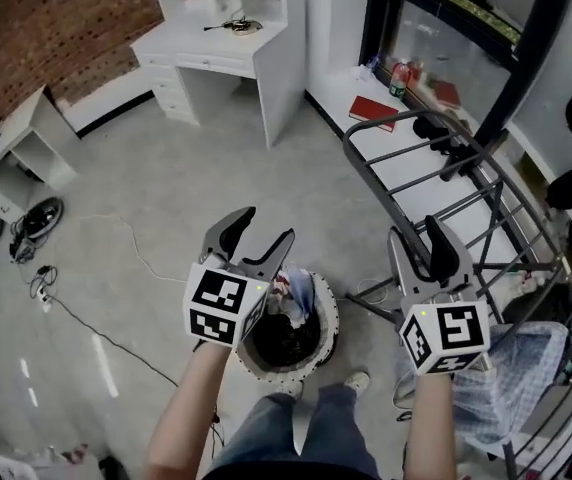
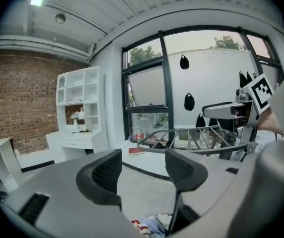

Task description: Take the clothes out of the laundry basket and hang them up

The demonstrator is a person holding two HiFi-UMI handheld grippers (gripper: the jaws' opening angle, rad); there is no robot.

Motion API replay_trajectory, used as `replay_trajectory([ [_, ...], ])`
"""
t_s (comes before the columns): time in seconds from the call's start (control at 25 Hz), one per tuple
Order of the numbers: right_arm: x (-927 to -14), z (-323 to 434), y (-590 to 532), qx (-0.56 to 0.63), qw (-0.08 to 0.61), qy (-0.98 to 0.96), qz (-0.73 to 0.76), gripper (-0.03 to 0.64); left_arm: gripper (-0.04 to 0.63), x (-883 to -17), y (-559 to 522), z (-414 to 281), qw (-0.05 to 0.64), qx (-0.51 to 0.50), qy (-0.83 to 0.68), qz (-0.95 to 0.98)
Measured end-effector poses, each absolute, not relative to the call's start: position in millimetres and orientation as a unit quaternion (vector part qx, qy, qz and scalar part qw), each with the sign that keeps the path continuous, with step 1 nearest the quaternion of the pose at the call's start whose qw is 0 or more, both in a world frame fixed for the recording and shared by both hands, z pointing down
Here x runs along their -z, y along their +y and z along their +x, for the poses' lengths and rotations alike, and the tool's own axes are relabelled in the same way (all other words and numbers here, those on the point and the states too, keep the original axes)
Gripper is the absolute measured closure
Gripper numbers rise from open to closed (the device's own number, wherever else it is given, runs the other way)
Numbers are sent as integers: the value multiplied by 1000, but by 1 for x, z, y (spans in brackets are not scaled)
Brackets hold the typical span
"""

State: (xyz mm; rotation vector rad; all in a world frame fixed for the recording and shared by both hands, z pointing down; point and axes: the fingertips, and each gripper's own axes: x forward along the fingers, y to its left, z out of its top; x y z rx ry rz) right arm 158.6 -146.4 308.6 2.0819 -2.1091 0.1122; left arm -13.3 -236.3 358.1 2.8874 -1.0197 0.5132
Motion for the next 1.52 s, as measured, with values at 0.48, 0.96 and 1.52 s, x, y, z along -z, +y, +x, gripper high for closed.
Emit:
replay_trajectory([
  [0.48,-551,80,-234,-110,160,-773,604,393,316,-582,-276,-65,87,-201,-367,904],
  [0.96,-817,46,-266,-192,243,-784,538,400,333,-812,-287,-57,164,-241,-385,876],
  [1.52,-970,17,-279,-180,409,-773,450,476,341,-882,-287,-60,194,-255,-382,867],
])
